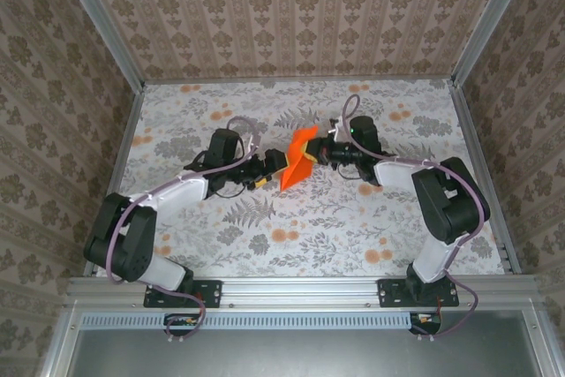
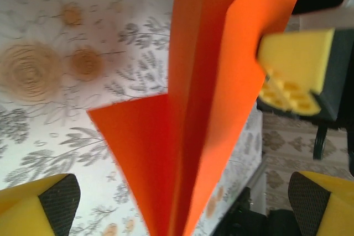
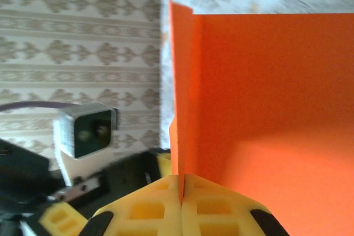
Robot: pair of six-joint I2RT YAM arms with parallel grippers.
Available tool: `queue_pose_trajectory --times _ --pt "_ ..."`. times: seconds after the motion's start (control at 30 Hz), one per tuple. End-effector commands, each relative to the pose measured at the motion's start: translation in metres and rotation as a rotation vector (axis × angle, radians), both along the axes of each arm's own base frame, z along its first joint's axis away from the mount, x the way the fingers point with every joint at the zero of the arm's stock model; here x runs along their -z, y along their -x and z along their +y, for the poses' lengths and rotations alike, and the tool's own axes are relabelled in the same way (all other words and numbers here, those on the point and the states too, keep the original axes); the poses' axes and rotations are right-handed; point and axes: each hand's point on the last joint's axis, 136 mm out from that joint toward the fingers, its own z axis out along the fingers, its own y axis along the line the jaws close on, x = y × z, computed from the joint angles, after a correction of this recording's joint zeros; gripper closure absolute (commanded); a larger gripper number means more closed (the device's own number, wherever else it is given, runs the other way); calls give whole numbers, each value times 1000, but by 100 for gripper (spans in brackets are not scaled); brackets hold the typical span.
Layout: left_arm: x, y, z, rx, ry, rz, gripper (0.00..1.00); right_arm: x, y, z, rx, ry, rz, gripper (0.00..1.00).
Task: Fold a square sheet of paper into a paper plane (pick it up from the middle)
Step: Turn over the square sheet of paper at the center of the table.
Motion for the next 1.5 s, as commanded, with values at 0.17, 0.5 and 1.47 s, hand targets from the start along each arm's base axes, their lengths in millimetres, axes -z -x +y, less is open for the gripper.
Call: queue_pose_trajectory --times 0.17,0.5,1.47 --pt "-47 -1 -25 56 199 -66 0 -71 -12 5 -54 -209 -53 92" --pt "-73 -12 -40 48 333 -129 5 -64 -8 7 -70 -234 -10 91" --pt "-18 -9 10 46 -231 -157 94 -21 23 -65 59 352 26 39"
